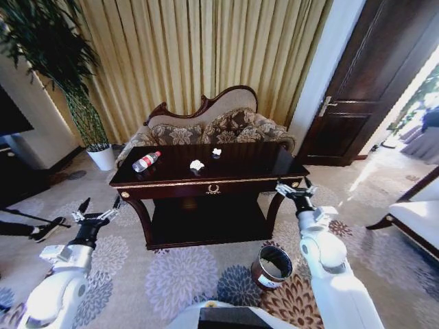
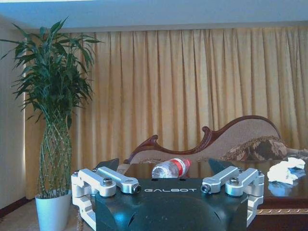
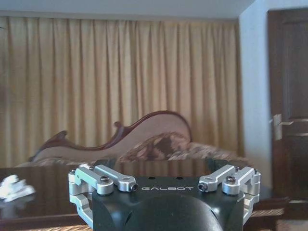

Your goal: Move to the front of the table and place the trash on the table into the trash bin.

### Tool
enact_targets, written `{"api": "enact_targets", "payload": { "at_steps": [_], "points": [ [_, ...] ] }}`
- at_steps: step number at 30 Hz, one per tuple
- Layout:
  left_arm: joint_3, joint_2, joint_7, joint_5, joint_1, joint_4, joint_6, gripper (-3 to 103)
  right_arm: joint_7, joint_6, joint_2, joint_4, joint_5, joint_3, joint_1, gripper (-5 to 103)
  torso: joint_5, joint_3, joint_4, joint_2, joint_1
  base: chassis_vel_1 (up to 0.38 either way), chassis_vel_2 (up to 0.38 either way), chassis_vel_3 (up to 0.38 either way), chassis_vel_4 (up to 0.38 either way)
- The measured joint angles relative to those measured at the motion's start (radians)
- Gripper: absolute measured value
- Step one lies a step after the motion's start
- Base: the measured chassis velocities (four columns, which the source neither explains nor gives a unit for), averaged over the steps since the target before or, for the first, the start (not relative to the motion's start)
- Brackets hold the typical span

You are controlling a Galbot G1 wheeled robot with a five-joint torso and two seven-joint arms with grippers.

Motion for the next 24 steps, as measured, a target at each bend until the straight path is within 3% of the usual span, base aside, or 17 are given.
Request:
{"api": "enact_targets", "payload": {
  "at_steps": [14, 24],
  "points": [
    [0.002, 0.007, -0.001, -0.009, -0.016, 0.001, 0.015, 100, 0.0, -0.043, -0.022, 0.0, 0.034, -0.029, 0.017, 100, -0.0001, 0.0, 0.0, 0.0, 0.0, -0.032, 0.037, 0.031, -0.035],
    [0.01, 0.002, -0.001, -0.002, -0.015, 0.008, 0.015, 100, 0.0, -0.045, -0.006, 0.005, 0.018, -0.039, 0.008, 100, -0.0001, 0.0, -0.0001, 0.0, 0.0, -0.23, 0.222, 0.215, -0.23]
  ]
}}
